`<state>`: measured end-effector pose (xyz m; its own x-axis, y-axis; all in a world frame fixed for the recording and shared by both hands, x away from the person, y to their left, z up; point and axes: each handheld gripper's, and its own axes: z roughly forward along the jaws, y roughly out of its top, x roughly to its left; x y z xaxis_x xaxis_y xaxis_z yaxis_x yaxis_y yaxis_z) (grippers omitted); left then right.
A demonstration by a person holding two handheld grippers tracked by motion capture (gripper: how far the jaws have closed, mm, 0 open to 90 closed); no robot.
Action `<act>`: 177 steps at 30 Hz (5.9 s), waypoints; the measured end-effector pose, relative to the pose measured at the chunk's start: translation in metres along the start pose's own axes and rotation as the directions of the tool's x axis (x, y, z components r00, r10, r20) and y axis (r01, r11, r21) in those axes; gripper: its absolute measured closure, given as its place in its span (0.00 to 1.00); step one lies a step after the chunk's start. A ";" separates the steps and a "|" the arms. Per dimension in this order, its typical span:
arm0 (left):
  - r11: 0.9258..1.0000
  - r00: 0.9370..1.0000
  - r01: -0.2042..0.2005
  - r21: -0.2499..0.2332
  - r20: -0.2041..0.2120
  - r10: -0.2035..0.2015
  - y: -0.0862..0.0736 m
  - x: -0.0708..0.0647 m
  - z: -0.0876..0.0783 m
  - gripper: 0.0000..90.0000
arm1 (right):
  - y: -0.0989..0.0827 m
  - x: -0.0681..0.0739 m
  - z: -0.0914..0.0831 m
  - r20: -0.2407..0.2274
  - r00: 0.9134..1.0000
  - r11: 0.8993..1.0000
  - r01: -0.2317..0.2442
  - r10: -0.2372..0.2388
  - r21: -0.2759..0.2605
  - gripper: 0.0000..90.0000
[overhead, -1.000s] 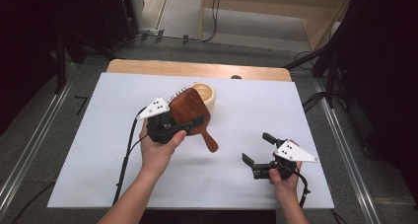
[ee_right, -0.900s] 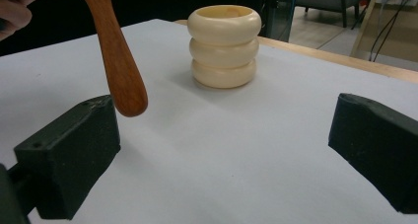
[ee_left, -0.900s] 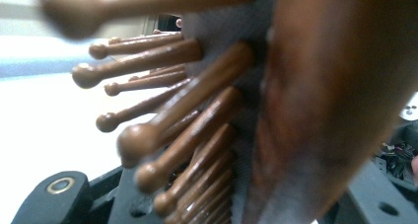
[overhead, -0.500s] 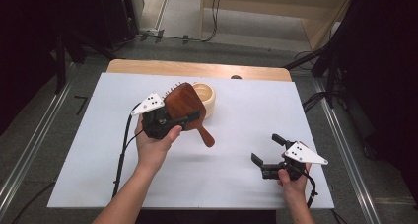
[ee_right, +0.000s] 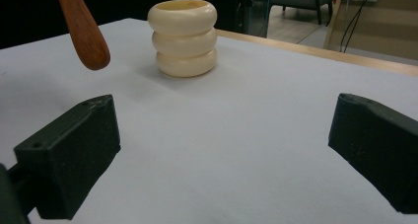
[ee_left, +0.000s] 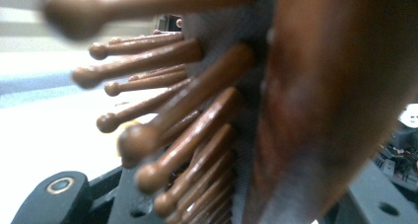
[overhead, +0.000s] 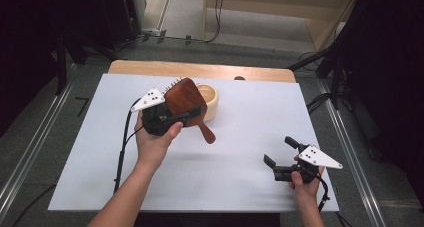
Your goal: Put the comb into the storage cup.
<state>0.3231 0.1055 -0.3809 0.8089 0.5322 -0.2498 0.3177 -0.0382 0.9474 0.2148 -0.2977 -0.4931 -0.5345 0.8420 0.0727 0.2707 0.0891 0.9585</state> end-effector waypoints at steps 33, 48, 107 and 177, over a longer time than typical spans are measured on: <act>0.999 0.999 -0.029 -0.018 -0.031 0.029 0.028 0.014 -0.001 0.64 | -0.015 -0.019 -0.018 0.034 0.999 0.999 -0.030 0.030 0.012 0.00; 0.999 0.998 -0.041 -0.028 -0.051 0.039 0.042 0.022 0.000 0.64 | -0.015 -0.019 -0.017 0.025 0.999 0.999 -0.031 0.031 0.008 0.00; 0.995 0.988 -0.040 -0.096 -0.154 0.025 0.068 0.058 0.025 0.64 | -0.017 -0.020 -0.016 0.018 0.999 0.999 -0.031 0.030 0.014 0.00; 0.999 0.977 -0.010 -0.035 -0.213 0.002 0.029 0.083 0.070 0.62 | -0.018 -0.022 -0.017 0.017 0.999 0.999 -0.034 0.034 0.012 0.00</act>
<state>0.4339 0.0893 -0.3876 0.6858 0.7000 -0.1992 0.2923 -0.0143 0.9562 0.2084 -0.3268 -0.5069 -0.5114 0.8534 0.1008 0.2982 0.0662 0.9522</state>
